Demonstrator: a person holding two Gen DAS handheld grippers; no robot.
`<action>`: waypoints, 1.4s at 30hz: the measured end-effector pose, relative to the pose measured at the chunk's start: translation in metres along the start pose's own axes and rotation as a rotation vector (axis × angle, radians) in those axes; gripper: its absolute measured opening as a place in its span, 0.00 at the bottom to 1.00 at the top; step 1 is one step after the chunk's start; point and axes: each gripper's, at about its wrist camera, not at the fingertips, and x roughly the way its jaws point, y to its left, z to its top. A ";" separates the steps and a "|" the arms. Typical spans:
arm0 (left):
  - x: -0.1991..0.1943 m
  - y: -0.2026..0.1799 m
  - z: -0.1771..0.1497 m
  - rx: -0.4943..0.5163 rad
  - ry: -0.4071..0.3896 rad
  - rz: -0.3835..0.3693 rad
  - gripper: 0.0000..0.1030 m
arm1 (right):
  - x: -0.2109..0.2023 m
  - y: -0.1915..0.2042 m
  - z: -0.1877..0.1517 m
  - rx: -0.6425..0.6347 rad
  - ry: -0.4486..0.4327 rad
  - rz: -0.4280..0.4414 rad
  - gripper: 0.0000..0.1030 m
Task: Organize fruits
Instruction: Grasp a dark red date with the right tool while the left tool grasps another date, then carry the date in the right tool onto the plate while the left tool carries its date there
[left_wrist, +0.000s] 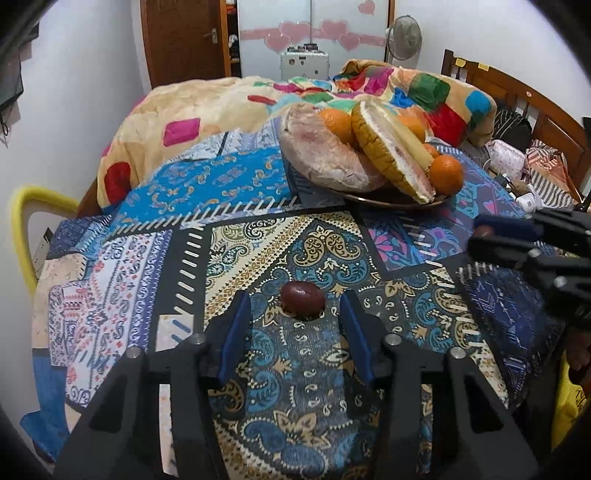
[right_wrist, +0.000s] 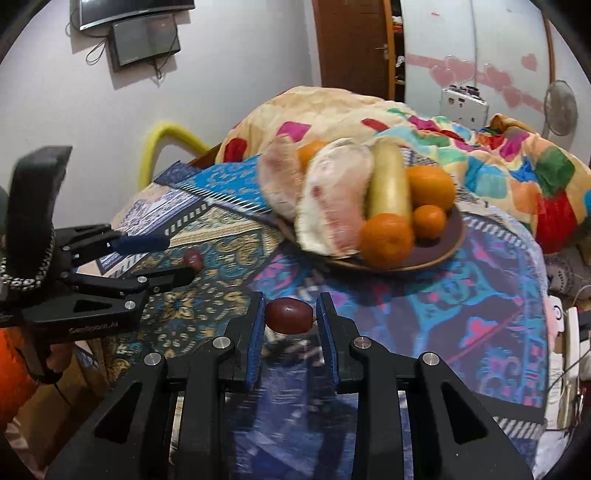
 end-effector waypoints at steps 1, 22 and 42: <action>0.002 0.001 0.000 -0.006 0.005 -0.003 0.48 | -0.001 -0.002 0.000 0.002 -0.001 -0.004 0.25; -0.004 -0.009 0.007 -0.005 -0.010 -0.017 0.21 | -0.019 -0.032 -0.004 0.036 -0.031 -0.057 0.25; -0.017 -0.038 0.080 0.007 -0.174 -0.064 0.21 | -0.025 -0.063 0.029 0.070 -0.124 -0.097 0.25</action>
